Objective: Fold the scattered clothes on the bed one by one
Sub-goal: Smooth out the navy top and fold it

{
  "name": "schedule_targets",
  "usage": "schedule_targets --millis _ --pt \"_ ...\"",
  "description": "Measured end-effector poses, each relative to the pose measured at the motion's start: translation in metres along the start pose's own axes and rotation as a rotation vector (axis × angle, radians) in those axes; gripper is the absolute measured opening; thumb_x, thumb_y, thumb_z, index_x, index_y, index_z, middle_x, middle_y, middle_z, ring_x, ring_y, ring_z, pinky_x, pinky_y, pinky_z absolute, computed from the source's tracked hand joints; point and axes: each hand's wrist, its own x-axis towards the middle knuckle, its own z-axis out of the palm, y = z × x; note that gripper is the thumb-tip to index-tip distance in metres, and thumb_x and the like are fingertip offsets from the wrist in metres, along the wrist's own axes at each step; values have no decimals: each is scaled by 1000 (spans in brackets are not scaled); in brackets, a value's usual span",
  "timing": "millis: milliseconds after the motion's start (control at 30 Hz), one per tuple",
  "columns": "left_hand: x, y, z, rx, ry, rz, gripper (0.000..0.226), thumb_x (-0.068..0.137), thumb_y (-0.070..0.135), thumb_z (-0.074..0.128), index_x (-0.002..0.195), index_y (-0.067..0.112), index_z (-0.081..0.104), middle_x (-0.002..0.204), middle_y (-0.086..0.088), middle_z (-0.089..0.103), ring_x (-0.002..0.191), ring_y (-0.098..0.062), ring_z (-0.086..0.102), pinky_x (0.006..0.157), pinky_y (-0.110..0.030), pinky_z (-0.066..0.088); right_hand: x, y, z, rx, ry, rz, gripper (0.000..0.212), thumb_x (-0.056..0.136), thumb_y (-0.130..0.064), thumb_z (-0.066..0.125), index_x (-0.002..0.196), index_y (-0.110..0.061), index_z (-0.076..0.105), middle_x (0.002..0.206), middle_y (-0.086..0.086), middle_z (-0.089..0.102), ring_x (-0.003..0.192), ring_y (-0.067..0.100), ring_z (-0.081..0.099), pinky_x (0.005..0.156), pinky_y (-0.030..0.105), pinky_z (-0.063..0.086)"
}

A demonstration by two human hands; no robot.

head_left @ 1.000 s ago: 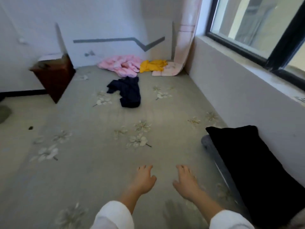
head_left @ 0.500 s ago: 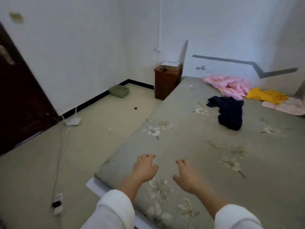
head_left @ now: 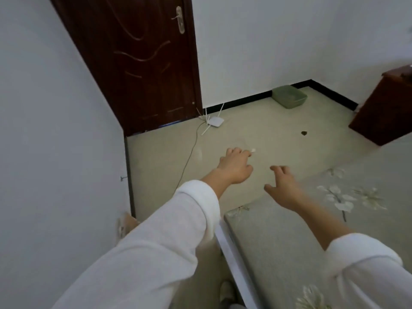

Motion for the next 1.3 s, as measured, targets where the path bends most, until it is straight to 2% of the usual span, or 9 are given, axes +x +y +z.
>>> schedule_targets --millis 267,533,767,1033,1300 --pt "112 -76 -48 9 17 -66 49 94 25 43 142 18 38 145 -9 37 133 -28 28 106 -44 33 142 -55 -12 -51 -53 -52 66 92 -29 56 147 -9 25 149 13 26 132 33 37 106 47 37" --pt "255 -144 -87 71 4 57 48 94 25 43 142 19 39 145 -7 38 133 -26 29 106 -43 33 294 -103 -11 -27 3 15 62 91 -29 54 144 -10 28 144 10 31 129 30 39 102 44 40" --pt "382 -189 -141 182 -49 189 48 94 24 41 142 18 38 146 -6 36 134 -26 29 106 -43 32 412 -137 -26 99 81 129 63 93 -27 51 147 -10 24 147 9 27 130 28 38 104 43 38" --pt "496 -141 -135 171 -87 380 48 94 24 41 141 20 39 146 -3 37 134 -24 29 104 -40 33 463 -87 -77 71 185 328 61 93 -27 50 146 -12 25 146 9 29 130 29 37 103 43 39" --pt "606 -1 -98 171 -148 591 47 94 24 40 141 20 37 147 -3 35 135 -23 27 105 -40 32 496 41 -151 77 294 550 62 93 -30 49 147 -15 23 149 6 28 130 25 39 105 42 40"
